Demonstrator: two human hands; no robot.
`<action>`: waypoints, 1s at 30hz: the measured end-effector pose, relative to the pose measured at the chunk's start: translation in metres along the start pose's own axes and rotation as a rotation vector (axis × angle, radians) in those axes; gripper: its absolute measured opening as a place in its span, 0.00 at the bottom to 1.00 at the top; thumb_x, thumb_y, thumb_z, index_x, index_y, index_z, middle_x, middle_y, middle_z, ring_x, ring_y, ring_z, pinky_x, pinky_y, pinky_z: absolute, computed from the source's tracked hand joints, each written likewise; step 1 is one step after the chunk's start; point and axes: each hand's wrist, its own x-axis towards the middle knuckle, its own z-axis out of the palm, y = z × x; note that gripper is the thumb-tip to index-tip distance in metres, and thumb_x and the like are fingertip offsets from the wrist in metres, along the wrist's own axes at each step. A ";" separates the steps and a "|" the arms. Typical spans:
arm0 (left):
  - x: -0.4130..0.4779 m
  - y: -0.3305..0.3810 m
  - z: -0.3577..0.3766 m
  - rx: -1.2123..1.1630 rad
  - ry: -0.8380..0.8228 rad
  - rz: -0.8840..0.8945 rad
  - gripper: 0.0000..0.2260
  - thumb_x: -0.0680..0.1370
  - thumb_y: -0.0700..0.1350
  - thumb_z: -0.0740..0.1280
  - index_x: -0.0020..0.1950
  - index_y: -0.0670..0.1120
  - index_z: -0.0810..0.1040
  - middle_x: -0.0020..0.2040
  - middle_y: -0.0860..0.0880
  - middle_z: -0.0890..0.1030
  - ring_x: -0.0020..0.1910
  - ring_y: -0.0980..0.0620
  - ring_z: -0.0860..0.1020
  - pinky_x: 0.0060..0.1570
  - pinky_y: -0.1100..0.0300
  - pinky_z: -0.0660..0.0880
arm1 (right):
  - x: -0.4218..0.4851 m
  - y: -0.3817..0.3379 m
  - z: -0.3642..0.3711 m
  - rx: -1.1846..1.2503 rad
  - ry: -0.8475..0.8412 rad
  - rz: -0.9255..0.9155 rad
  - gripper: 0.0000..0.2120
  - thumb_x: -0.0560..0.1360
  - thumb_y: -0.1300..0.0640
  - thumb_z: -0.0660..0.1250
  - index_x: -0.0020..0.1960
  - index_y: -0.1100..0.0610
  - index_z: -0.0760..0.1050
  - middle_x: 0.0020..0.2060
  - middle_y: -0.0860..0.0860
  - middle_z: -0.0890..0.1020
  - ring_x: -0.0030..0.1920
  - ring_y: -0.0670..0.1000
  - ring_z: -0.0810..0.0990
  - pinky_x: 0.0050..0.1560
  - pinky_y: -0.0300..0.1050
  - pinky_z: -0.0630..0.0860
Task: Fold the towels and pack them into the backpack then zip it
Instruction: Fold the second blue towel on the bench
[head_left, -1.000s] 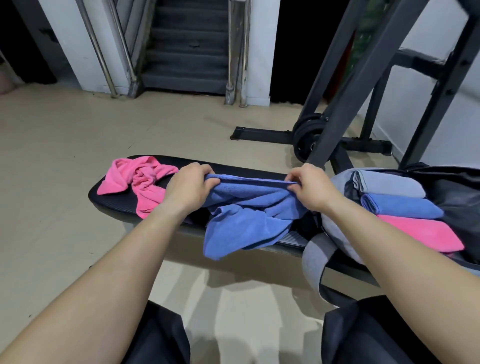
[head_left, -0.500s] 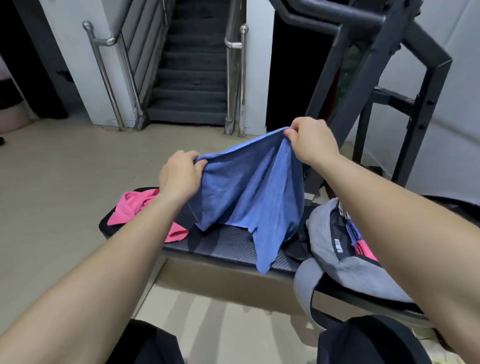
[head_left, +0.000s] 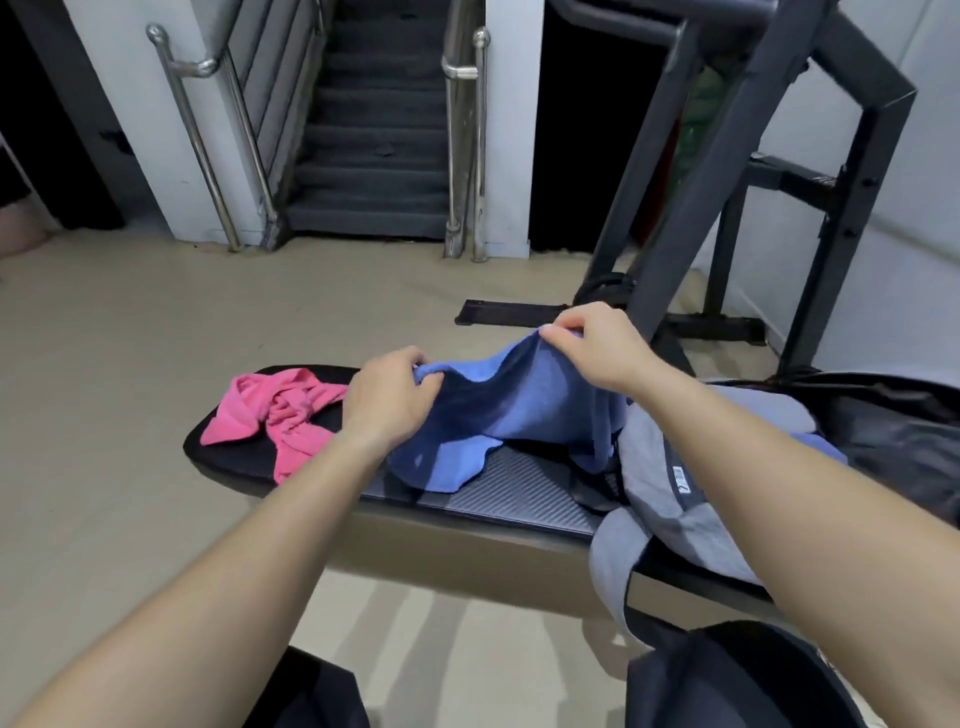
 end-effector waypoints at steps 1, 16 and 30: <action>-0.008 0.003 0.010 -0.017 -0.054 0.012 0.07 0.76 0.55 0.66 0.49 0.54 0.79 0.43 0.53 0.82 0.46 0.46 0.79 0.41 0.55 0.72 | -0.004 0.005 0.013 0.017 -0.035 -0.009 0.21 0.82 0.49 0.63 0.30 0.50 0.69 0.28 0.47 0.73 0.33 0.49 0.70 0.35 0.46 0.65; 0.007 -0.010 0.072 -0.086 -0.320 0.140 0.11 0.74 0.61 0.71 0.40 0.55 0.81 0.36 0.55 0.82 0.40 0.53 0.78 0.41 0.54 0.74 | -0.029 0.039 0.116 0.373 -0.200 -0.045 0.09 0.74 0.41 0.69 0.41 0.46 0.78 0.23 0.42 0.73 0.28 0.44 0.70 0.34 0.41 0.67; 0.022 -0.047 0.071 0.013 -0.248 -0.036 0.08 0.76 0.56 0.71 0.39 0.56 0.79 0.35 0.56 0.81 0.40 0.52 0.78 0.35 0.57 0.68 | -0.017 0.097 0.078 0.120 -0.260 -0.038 0.11 0.75 0.49 0.73 0.36 0.51 0.78 0.27 0.42 0.76 0.32 0.42 0.73 0.34 0.37 0.66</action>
